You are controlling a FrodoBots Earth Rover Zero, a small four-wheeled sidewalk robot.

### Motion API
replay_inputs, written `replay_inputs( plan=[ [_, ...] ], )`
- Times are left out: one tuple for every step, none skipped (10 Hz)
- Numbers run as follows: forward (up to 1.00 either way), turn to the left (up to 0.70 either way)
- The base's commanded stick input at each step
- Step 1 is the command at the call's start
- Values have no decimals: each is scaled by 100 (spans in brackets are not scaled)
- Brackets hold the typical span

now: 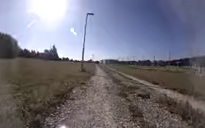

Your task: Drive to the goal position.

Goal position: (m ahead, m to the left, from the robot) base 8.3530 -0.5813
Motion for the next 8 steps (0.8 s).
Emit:
replay_inputs(
  plan=[
    [50,0],
    [50,0],
    [50,0],
    [50,0],
    [50,0],
    [50,0],
    [50,-14],
    [50,-45]
  ],
)
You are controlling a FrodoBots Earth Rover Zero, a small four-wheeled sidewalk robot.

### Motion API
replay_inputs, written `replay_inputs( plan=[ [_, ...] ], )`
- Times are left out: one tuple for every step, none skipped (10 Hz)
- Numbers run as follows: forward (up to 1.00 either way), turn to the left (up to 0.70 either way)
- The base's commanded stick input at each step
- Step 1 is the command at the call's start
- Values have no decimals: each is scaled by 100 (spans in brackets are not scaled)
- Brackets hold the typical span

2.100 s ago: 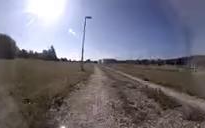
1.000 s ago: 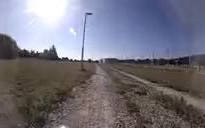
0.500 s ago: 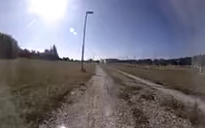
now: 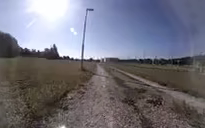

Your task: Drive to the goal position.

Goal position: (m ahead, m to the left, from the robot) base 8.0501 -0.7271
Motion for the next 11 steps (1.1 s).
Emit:
replay_inputs(
  plan=[
    [50,-50],
    [50,-50],
    [50,-39],
    [50,0],
    [50,0],
    [50,0],
    [50,0],
    [50,0],
    [50,0],
    [50,0],
    [50,0]
  ],
)
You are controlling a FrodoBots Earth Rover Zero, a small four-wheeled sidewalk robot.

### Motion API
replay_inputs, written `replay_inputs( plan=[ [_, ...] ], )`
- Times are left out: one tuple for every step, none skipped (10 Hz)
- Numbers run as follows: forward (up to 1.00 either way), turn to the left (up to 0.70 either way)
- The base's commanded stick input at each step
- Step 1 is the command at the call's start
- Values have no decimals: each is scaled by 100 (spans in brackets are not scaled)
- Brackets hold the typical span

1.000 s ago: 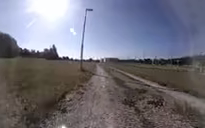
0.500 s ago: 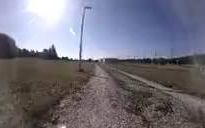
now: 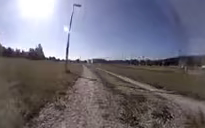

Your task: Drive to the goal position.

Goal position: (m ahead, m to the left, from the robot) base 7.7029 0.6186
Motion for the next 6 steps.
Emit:
replay_inputs(
  plan=[
    [50,0],
    [50,0],
    [50,0],
    [50,0],
    [50,0],
    [50,0]
  ],
)
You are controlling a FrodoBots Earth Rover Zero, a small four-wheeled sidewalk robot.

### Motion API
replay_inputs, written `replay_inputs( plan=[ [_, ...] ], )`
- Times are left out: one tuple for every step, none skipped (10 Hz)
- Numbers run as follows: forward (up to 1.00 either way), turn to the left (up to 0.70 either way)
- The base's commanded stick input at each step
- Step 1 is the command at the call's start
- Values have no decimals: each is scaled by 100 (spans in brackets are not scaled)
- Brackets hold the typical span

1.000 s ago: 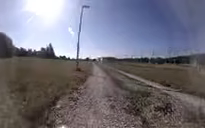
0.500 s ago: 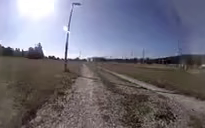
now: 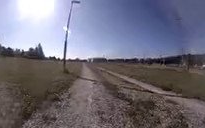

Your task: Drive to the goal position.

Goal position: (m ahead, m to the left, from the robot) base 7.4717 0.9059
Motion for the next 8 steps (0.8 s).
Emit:
replay_inputs(
  plan=[
    [50,0],
    [50,0],
    [50,0],
    [50,0],
    [50,0],
    [50,0],
    [50,0],
    [50,0]
  ],
)
